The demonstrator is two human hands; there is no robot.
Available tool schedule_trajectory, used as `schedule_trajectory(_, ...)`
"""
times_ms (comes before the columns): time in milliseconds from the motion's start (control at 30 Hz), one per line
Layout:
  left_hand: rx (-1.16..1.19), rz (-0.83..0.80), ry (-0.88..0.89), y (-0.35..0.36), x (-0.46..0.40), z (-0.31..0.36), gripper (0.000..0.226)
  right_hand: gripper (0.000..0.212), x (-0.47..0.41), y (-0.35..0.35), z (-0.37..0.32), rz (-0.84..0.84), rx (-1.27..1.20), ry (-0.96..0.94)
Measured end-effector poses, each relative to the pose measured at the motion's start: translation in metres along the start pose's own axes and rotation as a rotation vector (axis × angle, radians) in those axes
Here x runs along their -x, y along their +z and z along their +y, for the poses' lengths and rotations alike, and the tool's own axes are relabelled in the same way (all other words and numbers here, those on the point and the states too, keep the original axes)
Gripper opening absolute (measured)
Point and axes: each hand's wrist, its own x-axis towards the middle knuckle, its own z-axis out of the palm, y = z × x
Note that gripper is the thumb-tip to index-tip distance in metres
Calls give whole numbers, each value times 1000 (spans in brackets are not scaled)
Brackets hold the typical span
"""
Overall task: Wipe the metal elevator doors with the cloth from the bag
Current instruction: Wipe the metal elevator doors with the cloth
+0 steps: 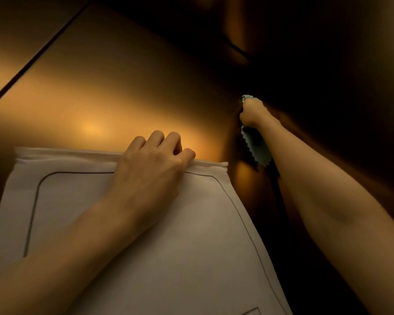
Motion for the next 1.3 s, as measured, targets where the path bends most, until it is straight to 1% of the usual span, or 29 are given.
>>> schedule_trajectory(200, 4, 16, 8, 0, 0, 0, 24, 44, 5, 9, 7, 72, -52, -26)
schedule_trajectory(367, 68, 23, 8, -11, 6, 11, 25, 41, 44, 15, 16, 97, -81, -68)
schedule_trajectory(467, 89, -41, 71, -22, 26, 29, 21, 31, 87, 14, 29, 72, -100, -89)
schedule_trajectory(533, 104, -96, 141, -32, 46, 43, 20, 30, 123, 10, 34, 30, -68, -112)
schedule_trajectory(600, 106, -152, 210, -44, 66, 55, 21, 35, 164, 11, 40, -1, -31, -119)
schedule_trajectory(700, 152, -241, 245, -64, 104, 73, 27, 62, 233, 24, 53, -49, -19, -78)
schedule_trajectory(767, 191, -297, 250, -77, 129, 84, 30, 74, 282, 33, 63, -68, -26, -56)
schedule_trajectory(900, 247, -408, 231, -96, 173, 100, 32, 77, 369, 48, 82, -61, -48, -32)
schedule_trajectory(1033, 302, -517, 167, -111, 212, 113, 27, 82, 452, 59, 100, -80, -41, -49)
schedule_trajectory(1167, 379, -614, 101, -120, 249, 128, 24, 92, 535, 61, 116, -164, -28, -58)
schedule_trajectory(1300, 458, -701, 37, -134, 284, 143, 20, 100, 616, 55, 132, -328, 12, -55)
